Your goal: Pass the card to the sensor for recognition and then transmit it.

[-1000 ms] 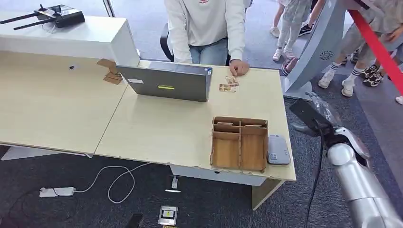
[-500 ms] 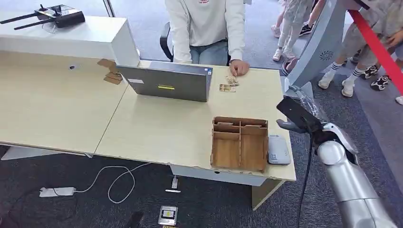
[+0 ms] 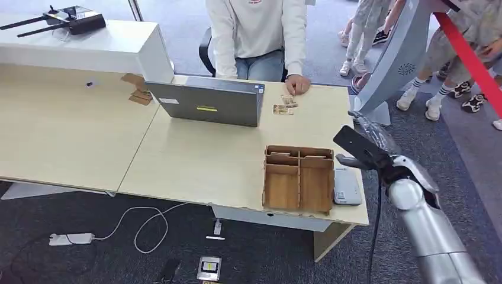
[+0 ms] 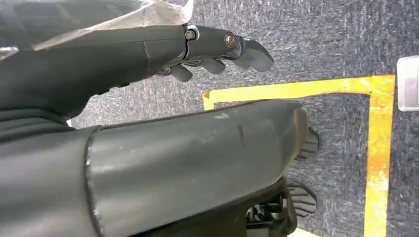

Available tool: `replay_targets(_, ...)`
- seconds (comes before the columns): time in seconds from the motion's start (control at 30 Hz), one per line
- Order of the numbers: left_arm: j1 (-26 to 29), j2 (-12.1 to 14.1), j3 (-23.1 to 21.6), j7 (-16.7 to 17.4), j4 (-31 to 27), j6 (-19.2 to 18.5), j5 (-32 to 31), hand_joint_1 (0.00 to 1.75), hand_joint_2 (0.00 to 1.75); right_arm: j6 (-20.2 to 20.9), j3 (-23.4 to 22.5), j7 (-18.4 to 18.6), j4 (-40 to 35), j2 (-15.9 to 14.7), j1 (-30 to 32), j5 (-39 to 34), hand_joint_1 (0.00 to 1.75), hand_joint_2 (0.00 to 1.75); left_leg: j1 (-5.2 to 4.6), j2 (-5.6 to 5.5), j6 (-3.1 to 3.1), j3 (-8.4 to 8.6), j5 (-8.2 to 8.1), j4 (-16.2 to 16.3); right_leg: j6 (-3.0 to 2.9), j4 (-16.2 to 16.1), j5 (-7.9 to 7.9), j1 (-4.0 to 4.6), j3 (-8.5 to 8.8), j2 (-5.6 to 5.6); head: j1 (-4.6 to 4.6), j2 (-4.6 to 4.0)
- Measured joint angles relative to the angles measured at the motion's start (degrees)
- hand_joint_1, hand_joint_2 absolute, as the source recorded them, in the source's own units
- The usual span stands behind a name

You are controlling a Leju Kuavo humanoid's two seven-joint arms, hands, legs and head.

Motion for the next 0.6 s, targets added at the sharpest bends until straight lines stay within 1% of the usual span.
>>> replay_targets(0.3, -0.4, -0.2, 0.0, 0.2, 0.0, -0.7, 0.0, 0.0, 0.0, -0.7, 1.4, -1.6, 0.1, 0.9, 0.1, 2.6, 0.0, 1.75, 0.0, 0.0, 0.0, 0.0, 0.0, 0.0, 0.0, 0.0, 0.0, 0.0, 0.0, 0.0, 0.02, 0.0)
replay_targets(0.53, -0.7, -0.2, -0.2, -0.7, 0.0, -1.2, 0.0, 0.0, 0.0, -3.2, 3.6, -3.4, 0.5, 2.8, 0.1, 5.8, 0.0, 1.75, 0.01, 0.0, 0.0, 0.0, 0.0, 0.0, 0.0, 0.0, 0.0, 0.01, 0.0, 0.0, 0.0, 0.0)
replay_targets(0.57, -0.8, -0.2, -0.2, -0.7, 0.0, -0.8, 0.0, 0.0, 0.0, -3.5, 3.9, -3.6, 0.7, 3.1, 0.1, 6.2, 0.0, 1.75, 0.01, 0.0, 0.0, 0.0, 0.0, 0.0, 0.0, 0.0, 0.0, 0.01, 0.0, 0.0, 0.0, 0.0)
replay_targets(0.6, -0.9, -0.5, -0.2, -0.5, 0.0, 0.7, 0.0, 0.0, 0.0, -3.6, 4.2, -4.0, 0.8, 3.2, 0.1, 6.4, 0.0, 1.75, 0.01, -0.01, 0.0, 0.0, 0.0, 0.0, 0.0, 0.0, 0.0, 0.01, -0.01, 0.0, 0.0, 0.0)
